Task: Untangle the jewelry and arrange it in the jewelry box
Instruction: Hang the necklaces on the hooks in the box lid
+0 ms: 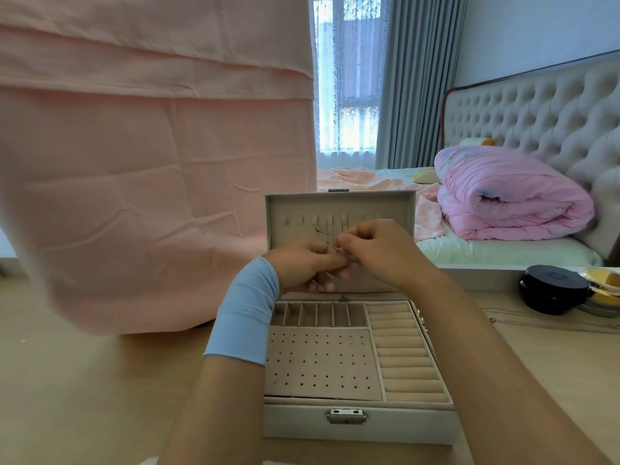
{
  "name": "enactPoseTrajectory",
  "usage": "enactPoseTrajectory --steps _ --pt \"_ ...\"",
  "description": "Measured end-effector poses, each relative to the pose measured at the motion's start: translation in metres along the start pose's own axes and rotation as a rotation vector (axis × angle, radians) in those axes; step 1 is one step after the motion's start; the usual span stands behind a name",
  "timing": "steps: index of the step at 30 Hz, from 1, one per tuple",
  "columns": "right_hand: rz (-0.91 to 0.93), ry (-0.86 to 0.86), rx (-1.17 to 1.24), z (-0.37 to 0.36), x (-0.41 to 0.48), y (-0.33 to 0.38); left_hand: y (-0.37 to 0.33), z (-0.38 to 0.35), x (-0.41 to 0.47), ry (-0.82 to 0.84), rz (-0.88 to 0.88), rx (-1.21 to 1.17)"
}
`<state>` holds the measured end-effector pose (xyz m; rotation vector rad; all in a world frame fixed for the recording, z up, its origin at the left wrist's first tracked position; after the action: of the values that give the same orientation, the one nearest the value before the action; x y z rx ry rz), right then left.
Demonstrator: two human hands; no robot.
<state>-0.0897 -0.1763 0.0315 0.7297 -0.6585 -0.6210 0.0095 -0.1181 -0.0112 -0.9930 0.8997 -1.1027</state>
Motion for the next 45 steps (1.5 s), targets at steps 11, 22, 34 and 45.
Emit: enactPoseTrajectory --steps 11,22,34,45 --pt "-0.103 0.335 -0.106 -0.057 -0.012 -0.017 -0.023 0.026 -0.013 -0.171 -0.053 0.426" --pt "0.086 -0.014 -0.189 -0.007 -0.002 0.026 -0.005 0.037 -0.010 -0.239 0.113 0.746" --pt "0.174 -0.036 -0.323 -0.012 0.033 0.059 0.004 0.042 -0.007 -0.220 0.166 0.780" --pt "0.096 0.137 -0.488 -0.054 0.018 0.011 -0.004 0.045 -0.017 -0.218 0.135 0.744"
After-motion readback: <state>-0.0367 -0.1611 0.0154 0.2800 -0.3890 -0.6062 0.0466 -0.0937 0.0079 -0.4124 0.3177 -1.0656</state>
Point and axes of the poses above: each hand's wrist, its own x-axis towards the middle knuckle, its own z-axis out of the back of the hand, y = z × x, the point moved 10 cm from there along x, towards the middle knuckle, and after that the axes turned 5 degrees about -x, right-handed, at the moved point
